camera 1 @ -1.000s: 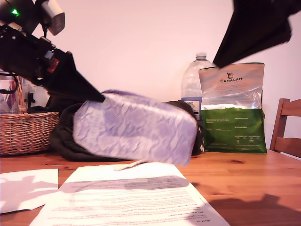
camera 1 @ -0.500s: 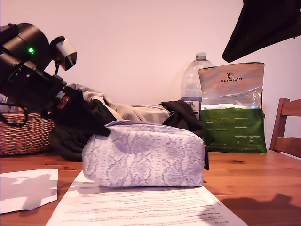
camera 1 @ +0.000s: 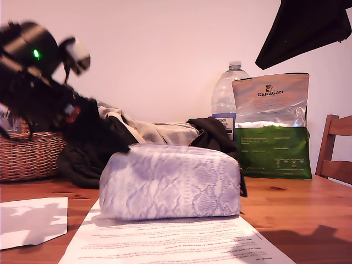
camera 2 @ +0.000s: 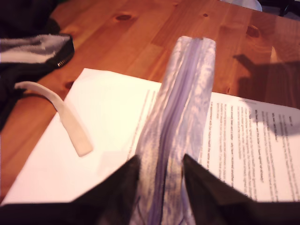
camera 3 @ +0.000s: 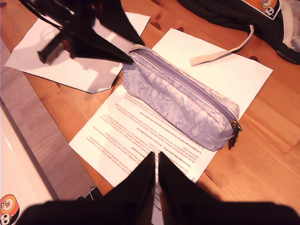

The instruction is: Open the zipper in the zip bag in front of you

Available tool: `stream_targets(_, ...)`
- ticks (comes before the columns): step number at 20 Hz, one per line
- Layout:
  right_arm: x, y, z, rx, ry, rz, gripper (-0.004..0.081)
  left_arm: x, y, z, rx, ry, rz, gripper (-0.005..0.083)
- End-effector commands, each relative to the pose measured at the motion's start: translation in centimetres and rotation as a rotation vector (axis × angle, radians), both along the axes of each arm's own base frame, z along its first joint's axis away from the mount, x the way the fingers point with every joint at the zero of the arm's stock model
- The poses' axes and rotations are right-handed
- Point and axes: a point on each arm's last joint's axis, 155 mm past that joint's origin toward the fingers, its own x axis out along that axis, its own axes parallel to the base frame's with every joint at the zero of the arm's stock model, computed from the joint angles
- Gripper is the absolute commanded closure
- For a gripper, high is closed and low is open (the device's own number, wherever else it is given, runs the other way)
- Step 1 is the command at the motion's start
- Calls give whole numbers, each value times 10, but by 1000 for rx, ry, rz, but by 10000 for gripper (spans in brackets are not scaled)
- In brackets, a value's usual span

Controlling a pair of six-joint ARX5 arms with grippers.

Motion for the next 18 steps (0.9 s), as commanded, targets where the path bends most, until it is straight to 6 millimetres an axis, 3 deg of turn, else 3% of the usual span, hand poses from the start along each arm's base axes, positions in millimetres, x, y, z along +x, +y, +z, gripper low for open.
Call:
stream_targets(1,3,1,4,9,-17,-4,783,3,1,34,-12,-122,0,363)
stream_targets(3,16,1,13,25,-69,-40,783,3,6,57,-13,-187,26,385)
stream_targets(4,27,0,21,35,-112,-75,783,2,9,68,-14,-212,39,474)
stream_targets(6,53,-5,43,53,-236,-162,783,-6,13,92,-43,-234,64,818)
stream_targets(9,87,-21,75,82,-409,-306,783,-1,23,129,-110,-279,179,796)
stream_targets(11,101,-35,81,116,-447,-384,783,6,37,137,-120,-265,277,796)
stream_targets(15,107,-71,58,126,-488,-479,783,5,69,139,-127,-251,389,796)
stream_targets(18,85,-89,41,152,-522,-499,783,-10,87,135,-157,-245,446,796)
